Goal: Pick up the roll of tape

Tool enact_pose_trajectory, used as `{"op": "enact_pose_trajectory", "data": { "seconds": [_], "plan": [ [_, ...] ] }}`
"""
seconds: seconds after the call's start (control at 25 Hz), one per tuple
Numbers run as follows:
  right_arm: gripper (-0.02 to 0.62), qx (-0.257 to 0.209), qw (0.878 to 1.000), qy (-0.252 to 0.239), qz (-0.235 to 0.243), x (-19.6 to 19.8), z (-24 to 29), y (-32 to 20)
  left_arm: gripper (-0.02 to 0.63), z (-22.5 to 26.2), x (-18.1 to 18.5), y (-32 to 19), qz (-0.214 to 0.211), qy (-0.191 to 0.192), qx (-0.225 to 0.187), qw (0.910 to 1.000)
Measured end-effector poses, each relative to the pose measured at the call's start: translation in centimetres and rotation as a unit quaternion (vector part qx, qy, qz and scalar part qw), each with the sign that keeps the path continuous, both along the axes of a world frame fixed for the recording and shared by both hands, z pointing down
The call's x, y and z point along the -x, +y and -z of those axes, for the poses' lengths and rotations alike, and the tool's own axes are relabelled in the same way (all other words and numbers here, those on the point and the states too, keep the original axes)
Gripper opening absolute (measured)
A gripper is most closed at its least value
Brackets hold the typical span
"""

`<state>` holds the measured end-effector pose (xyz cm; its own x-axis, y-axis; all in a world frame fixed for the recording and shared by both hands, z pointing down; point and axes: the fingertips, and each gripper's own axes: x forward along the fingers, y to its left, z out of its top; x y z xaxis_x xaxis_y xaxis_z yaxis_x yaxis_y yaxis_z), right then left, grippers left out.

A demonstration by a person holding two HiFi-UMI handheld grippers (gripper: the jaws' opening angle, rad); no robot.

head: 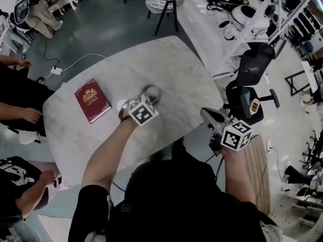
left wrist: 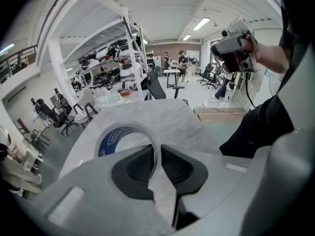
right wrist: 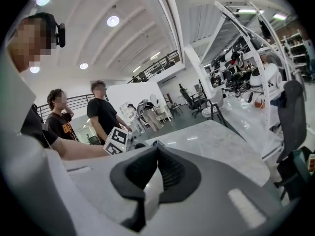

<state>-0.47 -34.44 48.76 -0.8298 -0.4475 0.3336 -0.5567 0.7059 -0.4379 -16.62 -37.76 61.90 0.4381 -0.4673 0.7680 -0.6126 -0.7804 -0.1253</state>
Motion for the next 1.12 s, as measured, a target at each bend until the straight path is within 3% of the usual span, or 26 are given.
{"op": "enact_pose_trajectory", "data": {
  "seconds": [0.48,0.76,1.12],
  "plan": [
    [0.003,-0.038,0.998,0.021,0.038,2.7,3.5,2.2,0.054,6.7,4.4,3.4,0.076,0.083,-0.066,0.9914],
    [0.003,-0.051,0.997,0.014,0.055,1.2,4.6,0.4,0.054,11.2,4.3,3.0,0.091,0.091,-0.083,0.9883],
    [0.003,-0.080,0.996,0.003,0.046,-1.9,6.0,-1.8,0.054,16.1,4.1,3.4,0.156,0.148,-0.125,0.9685]
  ]
}}
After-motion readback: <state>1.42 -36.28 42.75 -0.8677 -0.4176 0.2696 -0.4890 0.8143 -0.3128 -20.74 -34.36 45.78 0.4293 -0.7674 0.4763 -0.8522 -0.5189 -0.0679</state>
